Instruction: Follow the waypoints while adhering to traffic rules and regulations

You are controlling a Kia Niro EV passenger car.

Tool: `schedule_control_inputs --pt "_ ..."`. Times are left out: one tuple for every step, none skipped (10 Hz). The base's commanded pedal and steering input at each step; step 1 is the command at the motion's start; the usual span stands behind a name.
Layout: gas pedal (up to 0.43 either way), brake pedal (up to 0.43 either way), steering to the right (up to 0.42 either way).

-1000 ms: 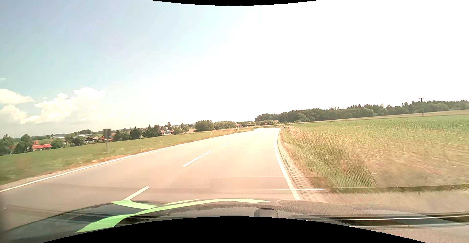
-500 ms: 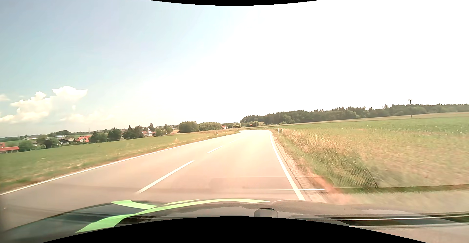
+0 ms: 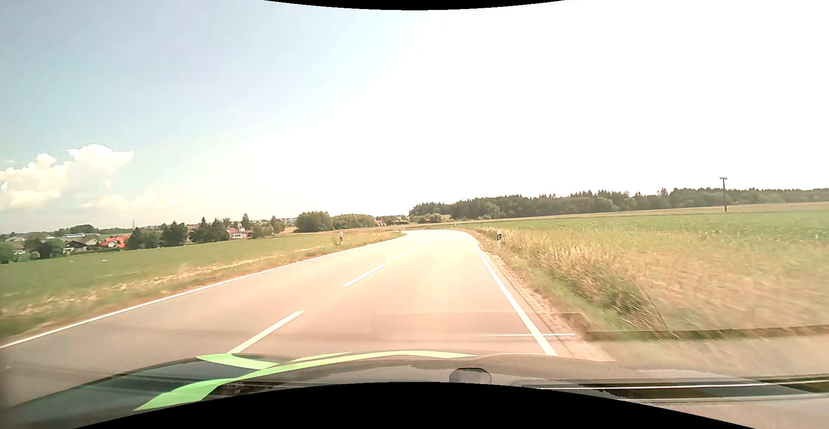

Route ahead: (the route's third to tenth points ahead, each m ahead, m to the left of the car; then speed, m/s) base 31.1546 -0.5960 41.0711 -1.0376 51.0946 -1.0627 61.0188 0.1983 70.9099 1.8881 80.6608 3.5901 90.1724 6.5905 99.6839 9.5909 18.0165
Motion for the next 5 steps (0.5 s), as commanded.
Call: schedule_control_inputs --pt "0.177 0.0 0.012" --pt "0.177 0.0 0.011" --pt "0.177 0.0 0.01" --pt "0.189 0.0 0.01" --pt "0.197 0.0 0.01"
